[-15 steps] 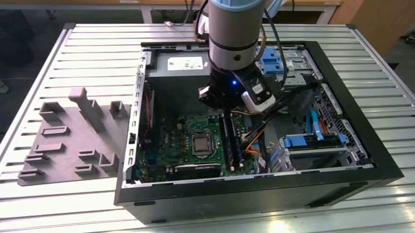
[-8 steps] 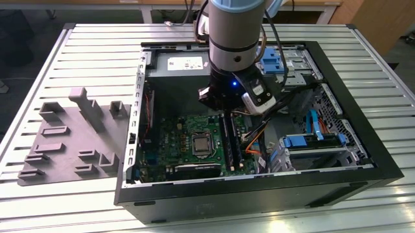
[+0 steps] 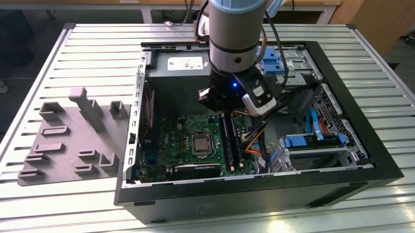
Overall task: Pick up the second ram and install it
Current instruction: 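Press down the second ram until it locks into place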
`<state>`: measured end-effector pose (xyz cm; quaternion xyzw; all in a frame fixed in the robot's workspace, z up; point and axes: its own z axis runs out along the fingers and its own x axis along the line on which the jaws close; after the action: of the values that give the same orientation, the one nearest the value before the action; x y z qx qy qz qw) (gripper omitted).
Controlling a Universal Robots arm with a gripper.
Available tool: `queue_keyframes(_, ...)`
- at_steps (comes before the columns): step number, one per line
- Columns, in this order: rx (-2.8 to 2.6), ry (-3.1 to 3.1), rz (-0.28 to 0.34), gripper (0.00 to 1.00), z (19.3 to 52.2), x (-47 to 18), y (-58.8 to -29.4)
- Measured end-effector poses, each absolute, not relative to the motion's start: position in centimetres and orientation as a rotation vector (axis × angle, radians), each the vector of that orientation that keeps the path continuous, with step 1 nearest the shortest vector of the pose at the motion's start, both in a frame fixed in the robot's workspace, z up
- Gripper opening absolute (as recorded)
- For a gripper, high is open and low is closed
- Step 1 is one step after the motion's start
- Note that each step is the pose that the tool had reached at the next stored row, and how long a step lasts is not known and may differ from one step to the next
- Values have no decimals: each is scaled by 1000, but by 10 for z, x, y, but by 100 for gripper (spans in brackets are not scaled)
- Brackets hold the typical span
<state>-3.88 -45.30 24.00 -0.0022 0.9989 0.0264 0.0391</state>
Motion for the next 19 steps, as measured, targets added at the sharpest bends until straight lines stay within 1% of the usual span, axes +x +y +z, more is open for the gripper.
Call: queue_keyframes(19,-7,3062,81,11,240,-40,-463)
